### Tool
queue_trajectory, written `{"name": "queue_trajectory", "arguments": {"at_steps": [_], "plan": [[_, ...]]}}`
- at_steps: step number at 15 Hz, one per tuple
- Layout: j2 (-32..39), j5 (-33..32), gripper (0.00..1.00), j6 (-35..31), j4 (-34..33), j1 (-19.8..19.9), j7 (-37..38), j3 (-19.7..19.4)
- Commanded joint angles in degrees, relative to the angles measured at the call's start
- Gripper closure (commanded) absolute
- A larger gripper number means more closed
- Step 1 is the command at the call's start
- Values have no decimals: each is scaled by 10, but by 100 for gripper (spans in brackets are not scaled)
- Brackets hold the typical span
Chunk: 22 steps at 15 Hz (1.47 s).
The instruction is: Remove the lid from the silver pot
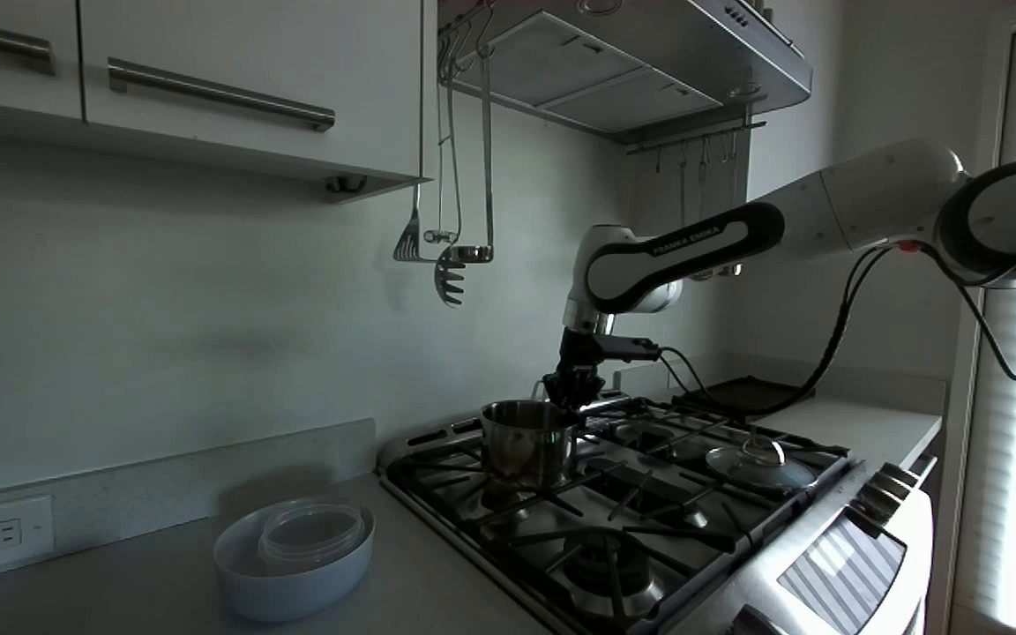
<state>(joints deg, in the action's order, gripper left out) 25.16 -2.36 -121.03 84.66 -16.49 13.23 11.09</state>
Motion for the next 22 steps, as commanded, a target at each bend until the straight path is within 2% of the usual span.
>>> {"name": "queue_trajectory", "arguments": {"at_steps": [1, 5, 10, 13, 18, 22], "plan": [[28, -6, 68, 21, -33, -15, 5, -11], [37, -5, 39, 19, -46, -19, 4, -15], [15, -7, 1, 8, -59, -17, 4, -23], [-13, 11, 0, 1, -58, -5, -23, -15], [-82, 41, 1, -35, -13, 14, -70, -1], [-136, 80, 0, -25, 25, 23, -128, 6]]}}
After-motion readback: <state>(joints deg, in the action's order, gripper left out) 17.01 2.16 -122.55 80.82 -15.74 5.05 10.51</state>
